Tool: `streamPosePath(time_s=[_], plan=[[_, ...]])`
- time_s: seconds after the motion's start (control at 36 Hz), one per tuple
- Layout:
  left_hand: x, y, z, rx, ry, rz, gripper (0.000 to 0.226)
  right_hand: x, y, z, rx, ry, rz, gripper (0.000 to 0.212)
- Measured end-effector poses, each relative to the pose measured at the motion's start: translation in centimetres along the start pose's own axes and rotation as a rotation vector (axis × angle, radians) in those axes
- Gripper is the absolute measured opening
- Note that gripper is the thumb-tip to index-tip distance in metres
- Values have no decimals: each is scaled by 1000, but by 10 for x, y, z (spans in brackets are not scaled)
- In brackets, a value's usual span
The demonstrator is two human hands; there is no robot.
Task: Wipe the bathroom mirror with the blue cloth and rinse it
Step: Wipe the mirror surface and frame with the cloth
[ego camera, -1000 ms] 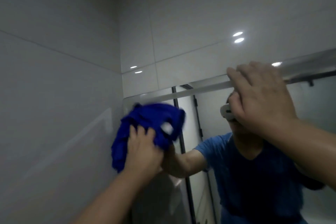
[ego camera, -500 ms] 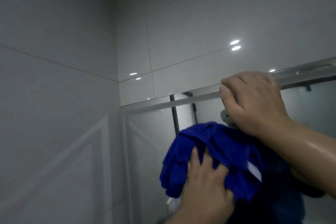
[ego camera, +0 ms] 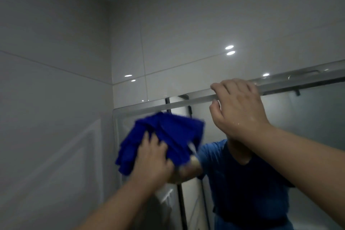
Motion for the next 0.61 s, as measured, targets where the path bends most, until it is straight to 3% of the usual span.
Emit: streamPosePath(time_s=[0.11,0.22,0.36,0.44,0.56,0.61], plan=[[-48,33,-14,211,374,-110,56,-2,1,5,-30,-45,-13,52],[-60,31,-53,248,486,-139,59,-5,9,9,-83,-81,53,57],[15,-11,-92,196,165,-155,71,-7,20,11,-99,-75,167,62],[63,-40,-103,77,7,-58,71,24,24,21,-129,-26,98,63],[106,-60,-122,29,-6,41,75,121,18,34,-296,147,95,31],[120,-60,-134,-33,-70,71,70,168,16,39,-373,154,148,27]])
Point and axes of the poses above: each hand's wrist, its own x-axis away from the middle knuckle, its own y-axis out of the back of the hand, z = x × y, the point moved 1 cm from there along -x, towards the middle knuckle, and after that the axes turned 8 degrees about y, right-handed, at the moved point
